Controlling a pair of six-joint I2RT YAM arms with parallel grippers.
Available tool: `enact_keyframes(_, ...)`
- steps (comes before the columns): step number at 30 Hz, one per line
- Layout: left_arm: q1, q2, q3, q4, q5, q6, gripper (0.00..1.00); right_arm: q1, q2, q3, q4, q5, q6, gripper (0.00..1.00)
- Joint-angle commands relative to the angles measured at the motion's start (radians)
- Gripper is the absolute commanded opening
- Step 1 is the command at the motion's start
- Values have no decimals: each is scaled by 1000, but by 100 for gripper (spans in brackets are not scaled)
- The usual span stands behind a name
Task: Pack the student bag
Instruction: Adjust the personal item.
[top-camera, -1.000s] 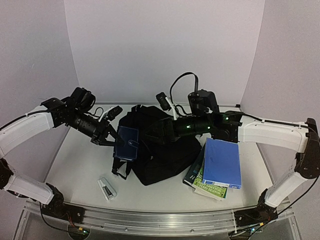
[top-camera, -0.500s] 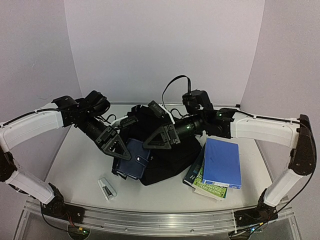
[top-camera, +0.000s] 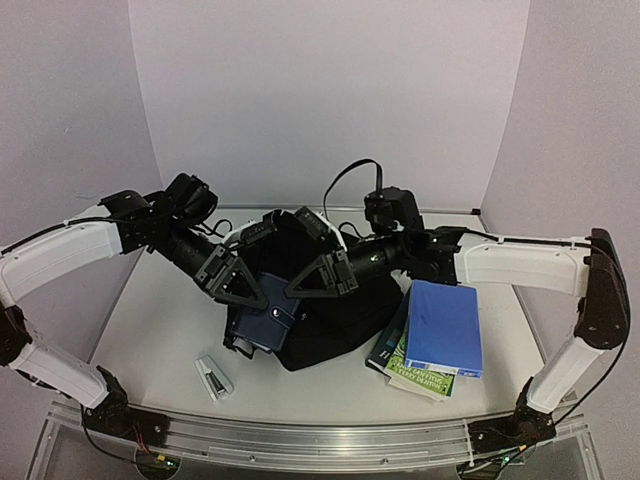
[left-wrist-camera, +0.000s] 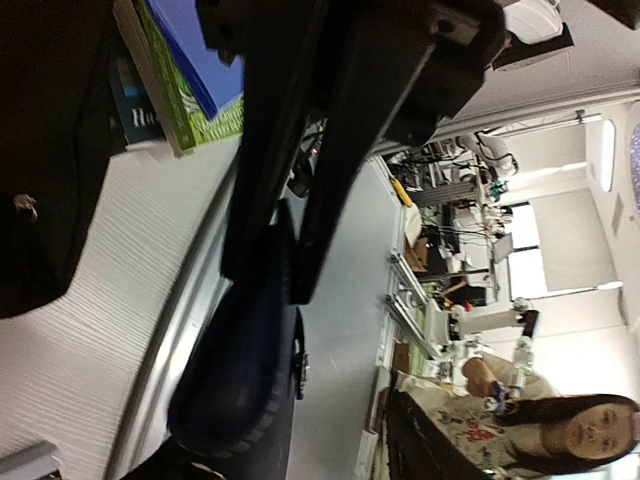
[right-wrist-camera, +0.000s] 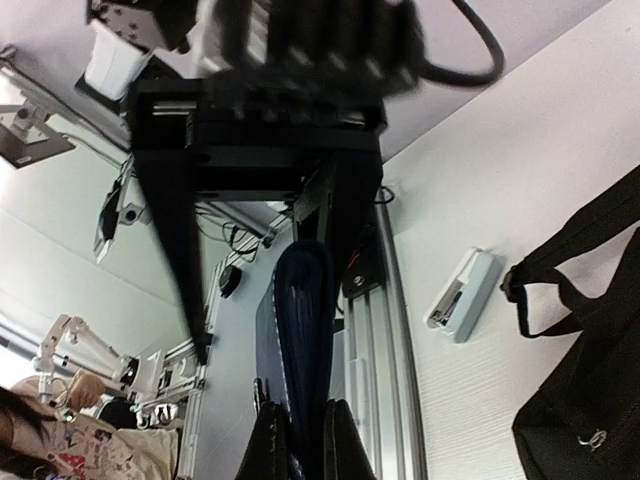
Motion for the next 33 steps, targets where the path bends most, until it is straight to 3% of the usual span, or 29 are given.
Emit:
enact_keyframes(1, -3, -154, -47, 309, -232, -107, 75, 6, -105, -48, 185, 260, 140, 0)
enact_keyframes(4, -3, -273, -158, 509, -425, -175, 89, 5, -178, -137, 367, 430, 279, 0)
enact_keyframes(10, -2, -422, -340, 845, -644, -288, 99, 6, -282, -349, 795, 676, 447, 0)
enact_keyframes(15, -4, -337, -365, 1086, -537, -414, 100, 8, -277, -412, 1008, 752, 501, 0)
enact_keyframes(24, -4, -198, -316, 1288, -421, -499, 100, 15, -223, -394, 1046, 760, 500, 0)
enact_keyframes(30, -4, -155, -306, 1361, -395, -541, 83, 17, -195, -407, 1047, 774, 503, 0)
enact_keyframes(33, -4, -134, -301, 1365, -394, -556, 65, 18, -180, -404, 1047, 769, 506, 0)
